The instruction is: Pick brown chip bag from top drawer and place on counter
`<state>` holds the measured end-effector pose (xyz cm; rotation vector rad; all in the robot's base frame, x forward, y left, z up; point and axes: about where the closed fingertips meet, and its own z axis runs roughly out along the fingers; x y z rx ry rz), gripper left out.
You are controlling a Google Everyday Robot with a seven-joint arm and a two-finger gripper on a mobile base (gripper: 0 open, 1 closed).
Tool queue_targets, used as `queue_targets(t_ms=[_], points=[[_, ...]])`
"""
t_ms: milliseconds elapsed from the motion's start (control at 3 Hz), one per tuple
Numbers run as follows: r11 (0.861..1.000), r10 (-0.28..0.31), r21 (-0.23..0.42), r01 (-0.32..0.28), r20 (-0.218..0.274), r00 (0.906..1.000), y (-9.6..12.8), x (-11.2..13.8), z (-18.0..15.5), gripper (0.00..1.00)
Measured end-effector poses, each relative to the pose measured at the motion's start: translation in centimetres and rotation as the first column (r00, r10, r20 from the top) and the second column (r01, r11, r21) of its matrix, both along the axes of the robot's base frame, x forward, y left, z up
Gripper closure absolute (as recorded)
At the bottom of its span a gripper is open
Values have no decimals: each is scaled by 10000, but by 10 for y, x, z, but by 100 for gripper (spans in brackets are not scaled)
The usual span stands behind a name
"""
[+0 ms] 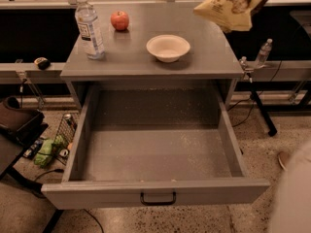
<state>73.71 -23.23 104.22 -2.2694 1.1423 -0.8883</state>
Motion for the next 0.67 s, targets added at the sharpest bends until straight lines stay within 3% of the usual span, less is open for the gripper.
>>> queue_targets(t_ms=[333, 667], points=[[9947, -482, 927, 437, 469, 9977, 2, 68, -28, 100], [9543, -1383, 2772, 1118, 778, 9873, 5, 126, -59, 100]])
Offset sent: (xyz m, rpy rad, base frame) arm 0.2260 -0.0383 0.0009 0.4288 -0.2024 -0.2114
